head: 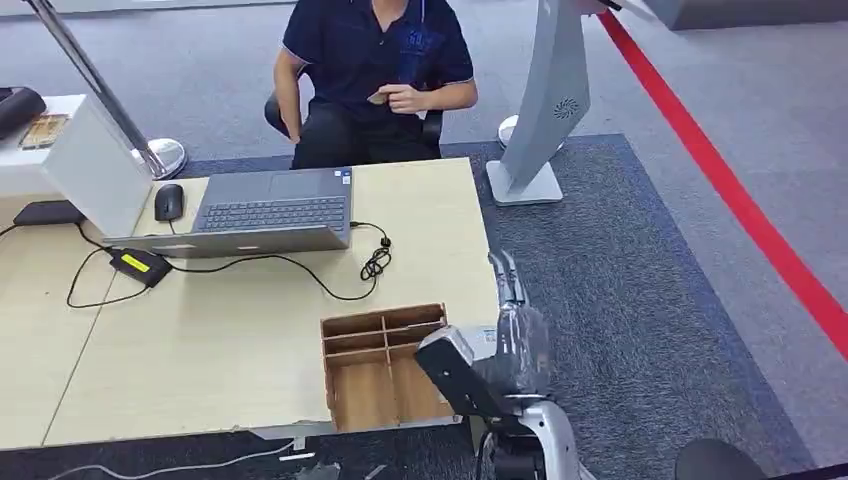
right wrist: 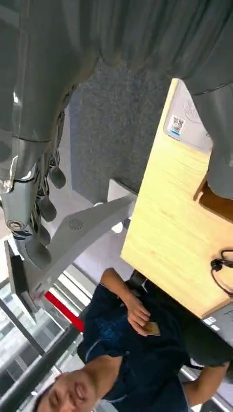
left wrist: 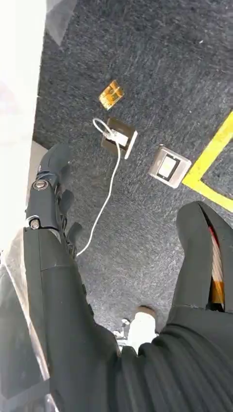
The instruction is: Pass the card to the sensor for recognition and then transmit it.
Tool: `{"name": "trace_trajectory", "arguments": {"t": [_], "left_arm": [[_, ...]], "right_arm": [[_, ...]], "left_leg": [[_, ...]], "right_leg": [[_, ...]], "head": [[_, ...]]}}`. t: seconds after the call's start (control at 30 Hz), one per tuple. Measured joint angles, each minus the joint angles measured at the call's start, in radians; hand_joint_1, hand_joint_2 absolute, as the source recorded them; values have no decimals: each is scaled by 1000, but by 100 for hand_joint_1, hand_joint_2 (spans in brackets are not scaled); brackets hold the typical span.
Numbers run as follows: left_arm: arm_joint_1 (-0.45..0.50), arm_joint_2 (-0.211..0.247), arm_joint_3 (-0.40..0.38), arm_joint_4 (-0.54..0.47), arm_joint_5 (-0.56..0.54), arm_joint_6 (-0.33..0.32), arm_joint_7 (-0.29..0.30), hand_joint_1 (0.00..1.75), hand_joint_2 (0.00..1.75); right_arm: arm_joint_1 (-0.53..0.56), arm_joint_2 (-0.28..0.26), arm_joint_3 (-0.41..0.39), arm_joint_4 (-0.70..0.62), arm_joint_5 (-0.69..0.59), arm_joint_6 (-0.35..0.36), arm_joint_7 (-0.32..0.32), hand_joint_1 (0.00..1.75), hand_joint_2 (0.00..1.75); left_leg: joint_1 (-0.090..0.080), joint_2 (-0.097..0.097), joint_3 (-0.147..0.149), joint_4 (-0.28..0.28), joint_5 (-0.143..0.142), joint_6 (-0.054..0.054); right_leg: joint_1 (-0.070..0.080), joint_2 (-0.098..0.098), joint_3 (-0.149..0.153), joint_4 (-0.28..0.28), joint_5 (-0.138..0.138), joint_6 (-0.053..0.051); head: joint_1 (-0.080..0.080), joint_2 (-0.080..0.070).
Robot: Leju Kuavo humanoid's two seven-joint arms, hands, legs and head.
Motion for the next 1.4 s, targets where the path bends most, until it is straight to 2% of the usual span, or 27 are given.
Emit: {"name": "trace_trajectory", "arguments": {"t": [0.5, 1.4], "left_arm": [[-15, 0, 0, -2, -14, -27, -6, 0, 175], [-32, -2, 0, -16, -48, -59, -21, 0, 175]], "right_arm": [[-23, 0, 30, 65, 57, 50, 19, 0, 175], [-70, 29, 31, 282, -10, -5, -10, 0, 175]], "left_leg": [[0, 0, 0, 0, 0, 0], [0, 0, 0, 0, 0, 0]], "right_leg": [[0, 0, 0, 0, 0, 0], [0, 0, 0, 0, 0, 0]], "head": [[0, 0], [0, 0]]}}
